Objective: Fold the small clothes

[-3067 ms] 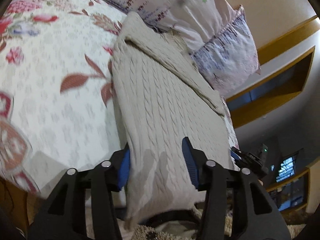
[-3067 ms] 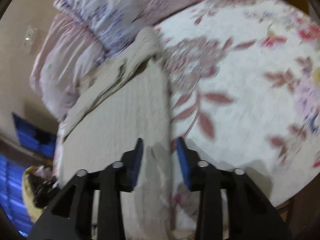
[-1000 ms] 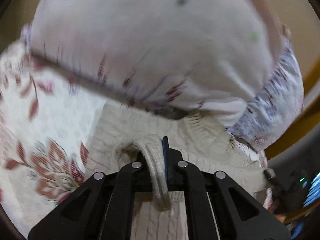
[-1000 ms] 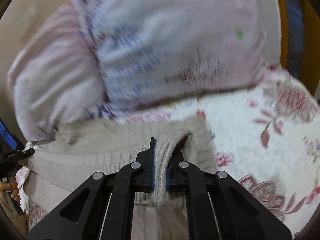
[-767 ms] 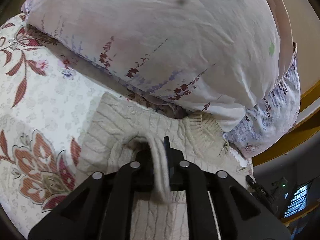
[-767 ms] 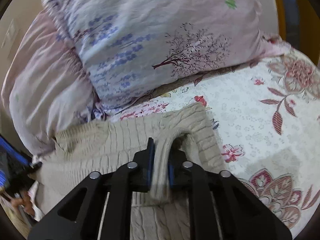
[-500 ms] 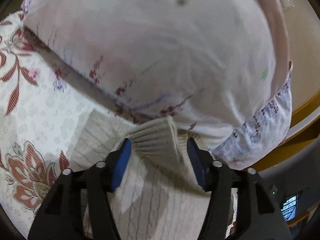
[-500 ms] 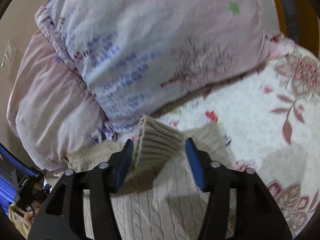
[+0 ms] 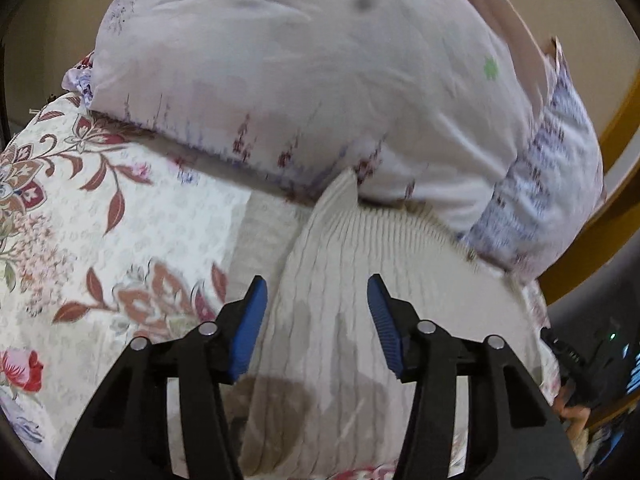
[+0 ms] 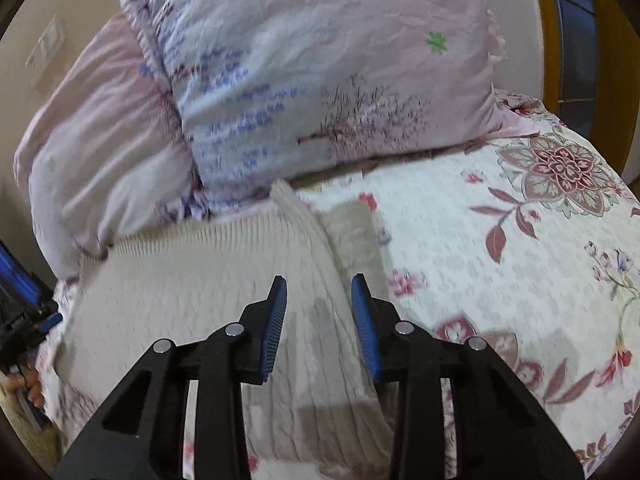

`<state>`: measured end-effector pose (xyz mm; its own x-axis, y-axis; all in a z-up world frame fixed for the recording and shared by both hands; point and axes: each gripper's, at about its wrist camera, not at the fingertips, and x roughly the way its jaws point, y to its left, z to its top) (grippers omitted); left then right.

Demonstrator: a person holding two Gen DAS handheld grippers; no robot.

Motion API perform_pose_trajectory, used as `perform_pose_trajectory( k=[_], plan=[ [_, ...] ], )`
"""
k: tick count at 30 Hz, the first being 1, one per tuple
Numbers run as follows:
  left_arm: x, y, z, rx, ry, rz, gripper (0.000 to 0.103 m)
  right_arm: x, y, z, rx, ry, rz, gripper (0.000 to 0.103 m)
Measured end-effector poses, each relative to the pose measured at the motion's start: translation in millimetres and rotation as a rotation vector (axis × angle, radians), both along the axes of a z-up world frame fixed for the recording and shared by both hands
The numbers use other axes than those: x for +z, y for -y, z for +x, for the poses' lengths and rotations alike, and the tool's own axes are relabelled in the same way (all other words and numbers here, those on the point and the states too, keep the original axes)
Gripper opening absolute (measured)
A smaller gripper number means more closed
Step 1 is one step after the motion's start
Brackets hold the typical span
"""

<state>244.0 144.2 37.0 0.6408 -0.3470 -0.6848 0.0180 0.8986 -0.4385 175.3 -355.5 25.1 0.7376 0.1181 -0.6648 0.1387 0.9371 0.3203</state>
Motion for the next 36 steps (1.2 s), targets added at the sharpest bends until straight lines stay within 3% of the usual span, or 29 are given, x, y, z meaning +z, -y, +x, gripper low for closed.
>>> perform_pose_trajectory(
  k=[4,6,7,9,12,22,28,36],
  plan=[
    [-14,-1,-3,-0.008,-0.036,0.008,0.039,-15,-5,-1,0.001,-0.054,-0.042,0.034],
    [-20,0,-4,-0.007,-0.048,0.025,0.03,-23,-7,0,0.002,-0.085,-0.062,0.02],
    [-21,1,-5,-0.008,-0.048,0.035,0.021,-25,-9,-1,0.001,-0.083,-0.071,0.018],
    [-23,1,-6,-0.013,-0.049,0.048,0.013,-21,-12,-4,0.005,-0.067,-0.088,0.011],
    [-23,-1,-8,-0.018,-0.047,0.043,0.007,-15,-14,-7,0.01,-0.051,-0.079,0.01],
    [-12,-10,-28,-0.071,-0.026,0.024,0.005,-2,-13,-30,-0.002,-0.032,-0.041,0.01],
    [-25,-13,-29,-0.063,-0.052,0.048,0.005,-21,-9,-28,-0.041,-0.093,-0.043,0.01],
    [-29,-8,-38,-0.06,-0.035,0.091,0.006,-23,-21,-22,-0.032,-0.12,-0.151,0.01]
  ],
)
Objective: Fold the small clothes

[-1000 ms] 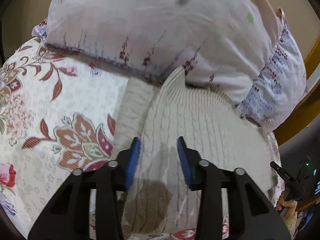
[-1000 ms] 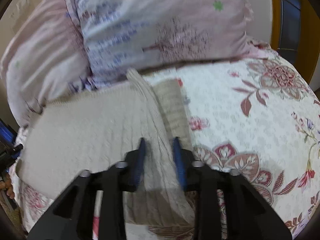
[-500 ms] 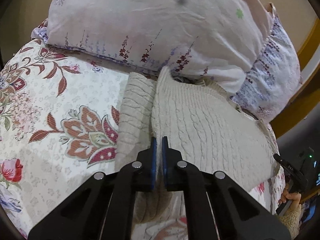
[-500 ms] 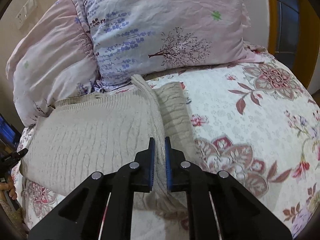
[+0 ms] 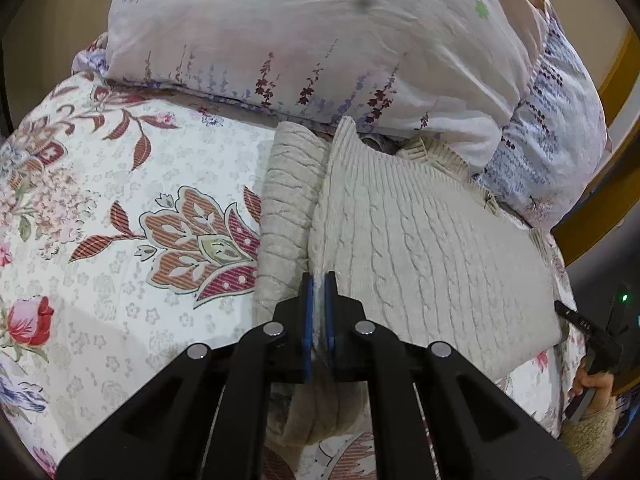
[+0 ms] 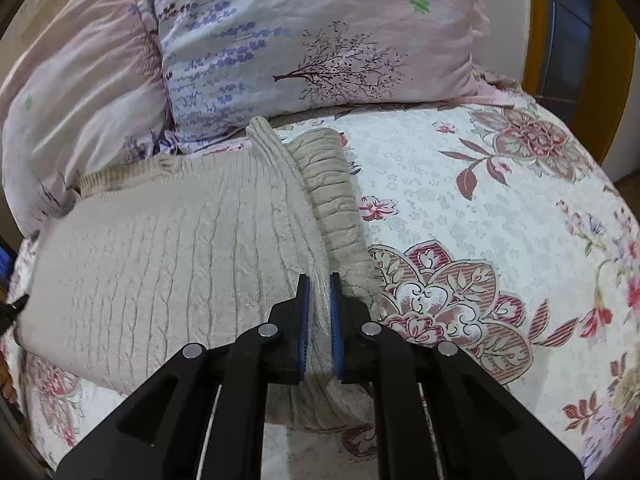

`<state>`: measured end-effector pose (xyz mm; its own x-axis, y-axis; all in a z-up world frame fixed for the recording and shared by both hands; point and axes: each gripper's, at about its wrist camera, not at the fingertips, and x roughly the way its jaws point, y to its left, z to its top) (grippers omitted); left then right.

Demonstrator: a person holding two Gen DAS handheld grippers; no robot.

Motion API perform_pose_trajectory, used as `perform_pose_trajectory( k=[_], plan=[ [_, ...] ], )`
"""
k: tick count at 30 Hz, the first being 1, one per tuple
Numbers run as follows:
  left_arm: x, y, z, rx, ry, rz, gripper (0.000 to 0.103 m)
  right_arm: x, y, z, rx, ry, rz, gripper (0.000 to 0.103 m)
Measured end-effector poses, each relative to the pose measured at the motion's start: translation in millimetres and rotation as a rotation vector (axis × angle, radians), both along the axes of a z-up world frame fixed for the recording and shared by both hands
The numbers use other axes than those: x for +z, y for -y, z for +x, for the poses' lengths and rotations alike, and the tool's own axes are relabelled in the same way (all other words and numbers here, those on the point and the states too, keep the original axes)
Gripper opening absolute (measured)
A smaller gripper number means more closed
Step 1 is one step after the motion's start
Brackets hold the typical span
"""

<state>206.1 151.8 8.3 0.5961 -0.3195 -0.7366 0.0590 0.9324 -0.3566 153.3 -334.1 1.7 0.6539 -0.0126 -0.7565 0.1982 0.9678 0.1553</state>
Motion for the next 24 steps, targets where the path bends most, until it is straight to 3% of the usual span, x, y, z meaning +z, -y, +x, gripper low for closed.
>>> perform_pose_trajectory(
  k=[1,3,5,6,7,10,14,17,21,24],
  plan=[
    [2,1,-1,0.0,0.007,0.014,0.01,1,-2,0,0.002,-0.003,-0.017,0.01],
    [7,1,-2,0.011,0.021,0.018,0.014,10,-10,-1,0.01,0.003,-0.057,0.024],
    [16,0,-5,0.024,0.052,0.015,0.025,25,-21,-5,0.039,0.056,-0.076,0.04],
    [22,1,-8,0.025,0.081,0.01,0.036,31,-27,-6,0.06,0.084,-0.086,0.043],
    [27,3,-10,0.022,0.104,0.011,0.043,35,-35,-7,0.086,0.102,-0.096,0.043],
    [37,22,-16,-0.044,0.158,0.03,0.048,39,-62,-1,0.18,0.112,-0.109,0.042],
    [30,47,-13,-0.115,0.119,0.076,0.052,30,-85,13,0.25,0.082,-0.111,0.042],
    [13,58,-8,-0.143,0.057,0.131,0.053,10,-89,20,0.247,0.001,-0.122,0.044],
    [6,71,-14,-0.181,0.079,0.227,0.061,5,-84,12,0.23,0.02,-0.106,0.047],
    [8,71,-13,-0.185,0.072,0.213,0.066,6,-85,12,0.226,-0.011,-0.106,0.048]
  ],
)
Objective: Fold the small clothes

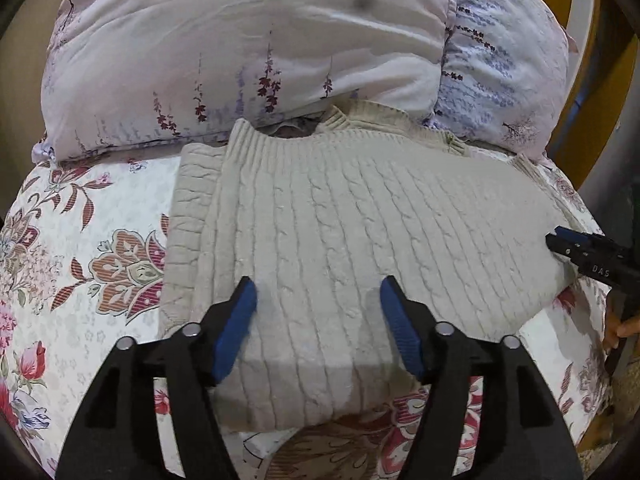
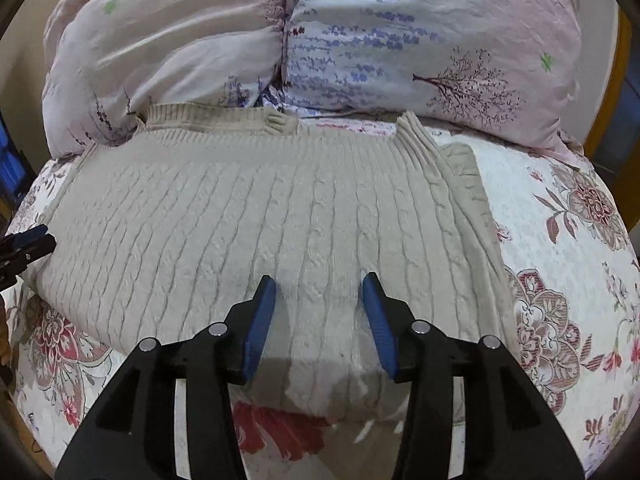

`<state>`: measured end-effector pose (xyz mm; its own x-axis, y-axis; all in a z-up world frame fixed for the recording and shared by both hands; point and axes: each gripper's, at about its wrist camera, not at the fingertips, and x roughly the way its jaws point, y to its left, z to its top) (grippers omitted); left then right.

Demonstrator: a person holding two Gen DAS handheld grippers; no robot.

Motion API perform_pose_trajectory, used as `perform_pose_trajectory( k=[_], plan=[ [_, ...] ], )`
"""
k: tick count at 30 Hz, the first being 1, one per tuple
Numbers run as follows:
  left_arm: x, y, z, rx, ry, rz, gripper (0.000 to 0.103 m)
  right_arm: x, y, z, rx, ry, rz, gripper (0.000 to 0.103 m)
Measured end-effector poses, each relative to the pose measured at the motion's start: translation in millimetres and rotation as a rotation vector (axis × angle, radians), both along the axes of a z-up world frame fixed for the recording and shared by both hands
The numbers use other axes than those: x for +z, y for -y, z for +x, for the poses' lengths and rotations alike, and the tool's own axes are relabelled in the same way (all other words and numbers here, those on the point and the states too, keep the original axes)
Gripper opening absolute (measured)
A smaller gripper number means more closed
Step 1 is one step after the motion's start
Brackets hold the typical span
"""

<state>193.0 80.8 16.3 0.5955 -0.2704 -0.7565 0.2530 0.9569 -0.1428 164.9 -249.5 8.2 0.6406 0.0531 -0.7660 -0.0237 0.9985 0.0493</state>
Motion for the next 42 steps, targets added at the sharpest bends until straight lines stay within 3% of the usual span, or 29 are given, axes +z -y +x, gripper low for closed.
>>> perform_pose_trajectory(
  k=[4,9,17,20,22,26,36,42],
  plan=[
    [10,-26,7,0.067,-0.019,-0.145,0.068,12,0,3,-0.012,0.0,0.034,0.049],
    [13,-76,26,0.226,-0.083,-0.351,0.071,20,-24,18,0.051,0.03,0.069,0.049],
    [7,-99,44,0.299,-0.124,-0.427,0.074,21,-81,40,0.172,0.073,0.003,0.049],
    [3,-105,48,0.317,-0.152,-0.474,0.075,19,-87,45,0.175,0.069,0.004,0.049],
    [-1,-108,50,0.327,-0.173,-0.501,0.076,7,-90,53,0.176,0.016,-0.014,0.05],
    [-7,-109,54,0.34,-0.19,-0.535,0.076,0,-101,50,0.17,0.044,-0.092,0.051],
    [-6,-92,60,0.325,-0.202,-0.556,0.076,-8,-97,48,0.177,0.049,-0.059,0.052],
    [-12,-83,61,0.313,-0.236,-0.594,0.058,-10,-95,49,0.181,0.052,-0.046,0.052]
  ],
)
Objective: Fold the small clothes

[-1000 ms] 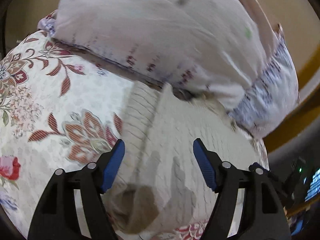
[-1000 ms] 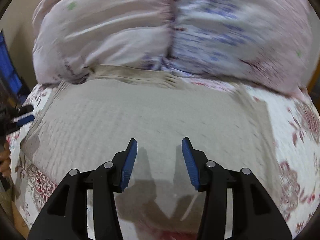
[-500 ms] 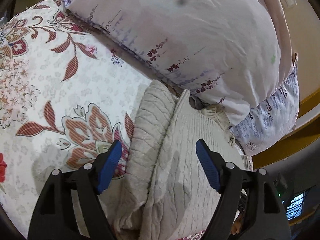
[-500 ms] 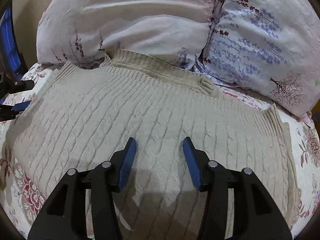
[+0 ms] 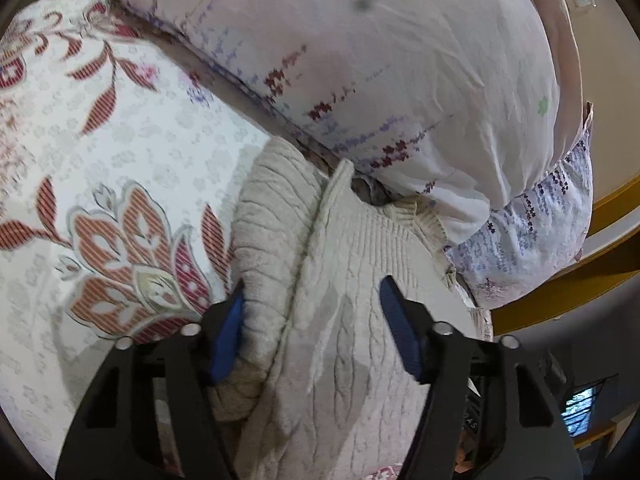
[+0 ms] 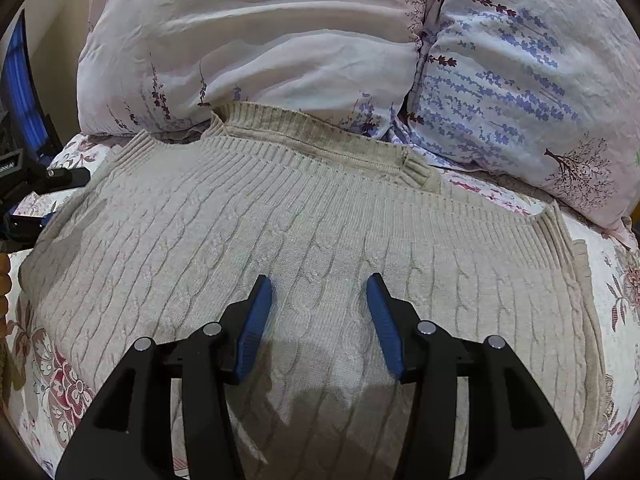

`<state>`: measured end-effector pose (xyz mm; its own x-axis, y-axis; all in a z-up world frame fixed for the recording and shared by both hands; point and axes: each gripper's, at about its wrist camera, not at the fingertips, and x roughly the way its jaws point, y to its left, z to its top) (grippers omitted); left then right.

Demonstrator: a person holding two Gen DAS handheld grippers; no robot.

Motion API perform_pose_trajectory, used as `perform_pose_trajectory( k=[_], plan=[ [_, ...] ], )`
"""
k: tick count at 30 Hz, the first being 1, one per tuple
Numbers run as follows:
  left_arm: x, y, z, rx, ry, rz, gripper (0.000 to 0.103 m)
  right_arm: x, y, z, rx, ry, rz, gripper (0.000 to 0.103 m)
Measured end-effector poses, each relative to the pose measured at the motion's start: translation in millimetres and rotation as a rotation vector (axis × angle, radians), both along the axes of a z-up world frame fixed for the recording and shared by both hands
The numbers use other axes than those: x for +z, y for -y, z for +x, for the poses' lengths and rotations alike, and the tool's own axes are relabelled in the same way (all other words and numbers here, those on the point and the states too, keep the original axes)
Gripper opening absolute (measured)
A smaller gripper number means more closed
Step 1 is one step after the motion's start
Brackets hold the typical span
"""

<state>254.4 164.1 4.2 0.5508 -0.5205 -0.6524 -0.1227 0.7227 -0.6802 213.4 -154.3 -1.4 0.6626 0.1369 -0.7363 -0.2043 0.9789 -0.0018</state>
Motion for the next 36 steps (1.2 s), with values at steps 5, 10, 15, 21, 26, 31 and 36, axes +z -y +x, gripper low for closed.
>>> perform_pose_trajectory(
  k=[5,10,15,21,26,31,36],
  plan=[
    [-4,1,0,0.008,-0.028,-0.034,0.026,-1,1,0,0.005,0.002,0.003,0.052],
    [20,10,-2,-0.017,0.048,-0.085,0.021,-1,1,0,0.008,0.003,0.002,0.052],
    [54,32,-7,-0.066,0.158,-0.176,0.02,-1,0,0,0.01,0.015,-0.011,0.052],
    [86,79,-8,-0.161,0.245,-0.243,0.02,17,35,2,0.013,-0.027,0.149,0.052],
    [95,136,-2,-0.26,0.271,-0.286,0.019,49,110,-12,-0.065,0.016,0.328,0.062],
    [79,212,3,-0.371,0.252,-0.307,0.019,57,172,-38,-0.194,0.062,0.404,0.062],
    [23,294,12,-0.471,0.074,-0.275,0.021,42,231,-55,-0.323,0.027,0.586,0.063]
  ],
)
